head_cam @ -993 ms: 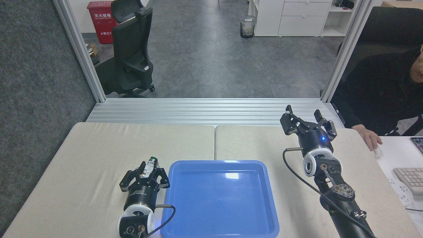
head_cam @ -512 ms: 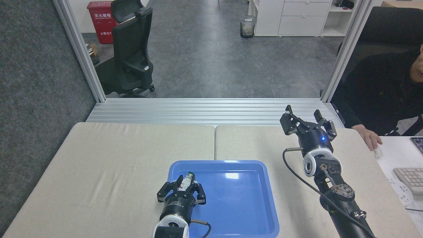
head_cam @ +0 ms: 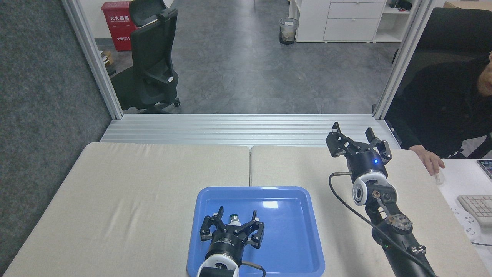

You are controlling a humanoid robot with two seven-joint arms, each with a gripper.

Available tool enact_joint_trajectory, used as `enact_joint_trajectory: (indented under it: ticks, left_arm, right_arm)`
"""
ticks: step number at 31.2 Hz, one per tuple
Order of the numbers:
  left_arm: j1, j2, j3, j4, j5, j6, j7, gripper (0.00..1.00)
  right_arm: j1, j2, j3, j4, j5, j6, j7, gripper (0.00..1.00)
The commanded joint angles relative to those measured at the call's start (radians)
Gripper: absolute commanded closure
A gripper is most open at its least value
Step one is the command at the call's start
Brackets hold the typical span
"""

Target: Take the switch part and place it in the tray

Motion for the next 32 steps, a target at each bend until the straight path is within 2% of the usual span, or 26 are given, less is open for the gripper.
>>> enact_joint_trajectory:
  ticks: [1,5,11,15,19,25,32]
  left_arm:
    - [-0.107,-0.018,0.088,-0.031,0.004,-0.001,0.079,0.0]
    - [-0.167,0.005,0.258,-0.026,0.006,-0.013,0.097,0.0]
    - [-0.189,0.16,0.397,0.01,0.04,-0.061,0.11,0.0]
    - [-0.187,0.219,0.476,0.039,0.098,-0.088,0.145,0.0]
    - [-0.181,0.24,0.532,0.075,0.121,-0.119,0.171,0.0]
    - [-0.189,0.245,0.538,0.168,0.119,-0.108,0.306,0.0]
    - [-0.21,0.274,0.538,0.245,0.136,-0.119,0.308,0.0]
  right_arm:
    - [0.001,0.004,-0.001,0.0,0.001,0.052,-0.005,0.0]
    - [-0.002,0.043,-0.002,0.0,0.004,0.098,-0.006,0.0]
    - [-0.002,0.053,-0.002,0.0,0.004,0.107,-0.012,0.0]
    - [-0.004,0.051,-0.002,0.0,0.005,0.107,-0.012,0.0]
    - [-0.002,0.051,-0.002,0.0,0.007,0.107,-0.012,0.0]
    - [-0.002,0.05,-0.001,0.0,0.008,0.107,-0.012,0.0]
    - [-0.002,0.05,-0.001,0.0,0.008,0.107,-0.014,0.0]
